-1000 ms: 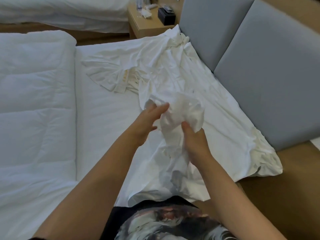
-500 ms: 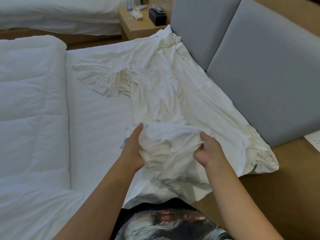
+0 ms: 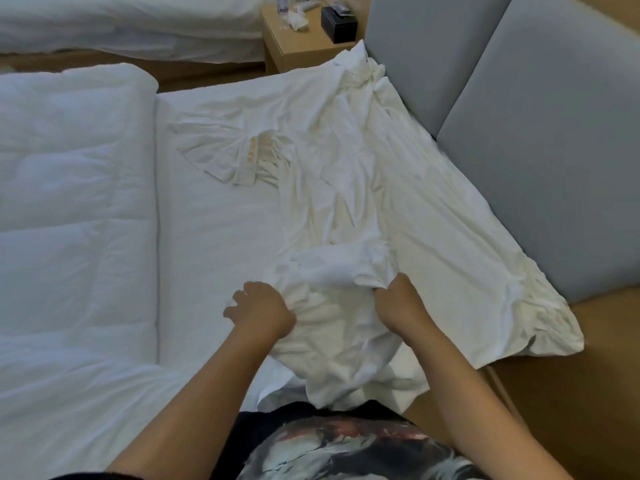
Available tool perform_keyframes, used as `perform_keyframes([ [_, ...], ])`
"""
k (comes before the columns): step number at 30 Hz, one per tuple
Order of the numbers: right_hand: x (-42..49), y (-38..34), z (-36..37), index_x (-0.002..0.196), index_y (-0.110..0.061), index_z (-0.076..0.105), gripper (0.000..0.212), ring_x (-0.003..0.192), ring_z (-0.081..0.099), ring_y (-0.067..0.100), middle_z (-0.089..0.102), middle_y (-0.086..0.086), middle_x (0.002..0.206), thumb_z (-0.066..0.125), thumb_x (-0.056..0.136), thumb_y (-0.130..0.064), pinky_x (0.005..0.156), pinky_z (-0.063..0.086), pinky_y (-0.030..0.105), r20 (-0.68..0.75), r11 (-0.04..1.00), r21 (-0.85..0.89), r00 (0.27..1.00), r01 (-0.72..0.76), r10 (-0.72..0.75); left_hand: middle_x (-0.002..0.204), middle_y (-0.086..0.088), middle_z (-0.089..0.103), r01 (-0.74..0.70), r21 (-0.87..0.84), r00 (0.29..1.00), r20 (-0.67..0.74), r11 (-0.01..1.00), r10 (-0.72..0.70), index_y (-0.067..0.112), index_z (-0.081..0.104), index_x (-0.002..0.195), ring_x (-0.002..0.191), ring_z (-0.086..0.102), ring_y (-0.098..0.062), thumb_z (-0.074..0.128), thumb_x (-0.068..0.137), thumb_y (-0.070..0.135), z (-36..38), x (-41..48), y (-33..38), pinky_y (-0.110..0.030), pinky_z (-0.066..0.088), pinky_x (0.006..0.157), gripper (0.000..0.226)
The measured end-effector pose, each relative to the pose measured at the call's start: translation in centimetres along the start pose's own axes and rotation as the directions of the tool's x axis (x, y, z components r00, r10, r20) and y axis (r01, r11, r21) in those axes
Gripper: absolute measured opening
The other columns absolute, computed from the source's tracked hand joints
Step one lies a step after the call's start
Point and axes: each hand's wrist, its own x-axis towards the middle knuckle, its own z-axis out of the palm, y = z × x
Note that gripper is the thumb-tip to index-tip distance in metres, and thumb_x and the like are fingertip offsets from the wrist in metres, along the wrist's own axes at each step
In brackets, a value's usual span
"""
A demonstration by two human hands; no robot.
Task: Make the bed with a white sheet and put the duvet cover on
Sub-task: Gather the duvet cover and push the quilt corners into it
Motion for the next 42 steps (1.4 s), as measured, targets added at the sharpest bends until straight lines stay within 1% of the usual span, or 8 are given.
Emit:
perform_keyframes([
  [2,-0.4,-1.8,0.5,0.134,-0.009,0.045,0.037,0.118,0.050,0.030,0.051,0.014,0.132,0.038,0.098,-0.014,0.091,0.038,0.026,0.016,0.995,0.051,0.996,0.088,-0.089,0.132,-0.012,0.047,-0.106,-0.283,0.993,0.012,0.953,0.114,0.007,0.041,0.135,0.119,0.046,-0.030,0.041,0.081,0.074,-0.4,-1.3,1.7,-0.043,0.039,0.098,0.086],
  [6,-2.8,-4.3,2.0,0.113,-0.008,0.057,0.028,0.096,0.060,0.028,0.064,0.012,0.103,0.042,0.097,-0.025,0.082,0.047,0.032,0.209,0.944,-0.188,0.950,0.270,-0.230,0.106,-0.004,0.069,0.261,-0.942,0.914,0.312,0.213,0.258,0.018,0.058,0.125,0.103,0.061,-0.023,0.056,0.073,0.070,-4.0,-5.0,6.0,-0.029,0.040,0.086,0.074],
  [12,-3.4,-3.9,2.5,0.090,-0.019,0.046,0.006,0.071,0.050,0.018,0.044,-0.008,0.070,0.047,0.086,-0.015,0.061,0.031,0.024,-0.080,0.930,-0.191,0.939,0.315,-0.334,0.112,-0.030,0.059,0.312,-0.936,0.929,0.265,-0.163,0.260,-0.010,0.057,0.116,0.101,0.060,-0.032,0.040,0.093,0.003,-7.4,-3.9,5.3,-0.038,0.048,0.089,0.031],
  [20,-1.1,-2.3,-0.6,0.101,-0.017,0.063,0.030,0.092,0.053,0.023,0.058,0.005,0.103,0.052,0.083,0.003,0.073,0.041,0.018,-0.257,0.892,-0.032,0.859,0.450,-0.443,0.117,-0.014,0.066,0.335,-0.755,0.845,-0.024,-0.564,0.534,0.009,0.063,0.117,0.105,0.065,-0.029,0.045,0.097,0.032,-9.7,-5.2,3.2,-0.045,0.051,0.091,0.035],
  [26,-3.0,-5.6,0.4,0.078,-0.024,0.052,0.009,0.067,0.056,0.007,0.058,-0.010,0.073,0.052,0.087,-0.024,0.054,0.040,0.017,-0.113,0.888,0.269,0.927,0.374,-0.356,0.123,-0.014,0.063,0.340,-0.887,0.853,0.153,-0.311,0.498,0.012,0.065,0.119,0.115,0.059,-0.028,0.068,0.057,0.056,-7.5,-6.4,3.7,-0.048,0.040,0.104,0.076],
  [32,-4.5,-5.1,2.8,0.102,-0.027,0.028,0.035,0.069,0.054,0.015,0.051,-0.010,0.080,0.057,0.083,-0.022,0.051,0.037,0.023,-0.109,0.897,0.011,0.892,0.443,-0.439,0.064,-0.010,0.064,0.183,-0.955,0.945,0.104,-0.235,0.311,0.002,0.060,0.072,0.064,0.063,-0.019,0.053,0.086,-0.003,-7.3,-5.9,3.7,-0.028,0.050,0.067,0.016],
  [36,-3.4,-4.3,2.1,0.099,-0.019,0.039,0.027,0.084,0.054,0.020,0.052,-0.003,0.093,0.059,0.081,-0.012,0.064,0.037,0.028,-0.387,0.928,0.114,0.876,0.356,-0.288,0.086,-0.014,0.063,0.149,-0.886,0.931,-0.023,-0.438,0.364,0.000,0.060,0.090,0.078,0.063,-0.023,0.048,0.088,-0.004,-8.6,-6.0,4.1,-0.034,0.052,0.075,0.012],
  [42,-4.2,-4.3,0.9,0.074,-0.015,0.052,0.011,0.068,0.053,0.021,0.056,-0.001,0.069,0.046,0.080,-0.009,0.058,0.037,0.031,-0.224,0.853,0.198,0.870,0.483,-0.440,0.082,-0.011,0.068,0.332,-0.737,0.920,0.116,-0.588,0.374,0.007,0.062,0.099,0.088,0.064,-0.026,0.056,0.091,0.029,-8.1,-5.7,2.8,-0.040,0.049,0.089,0.024],
])
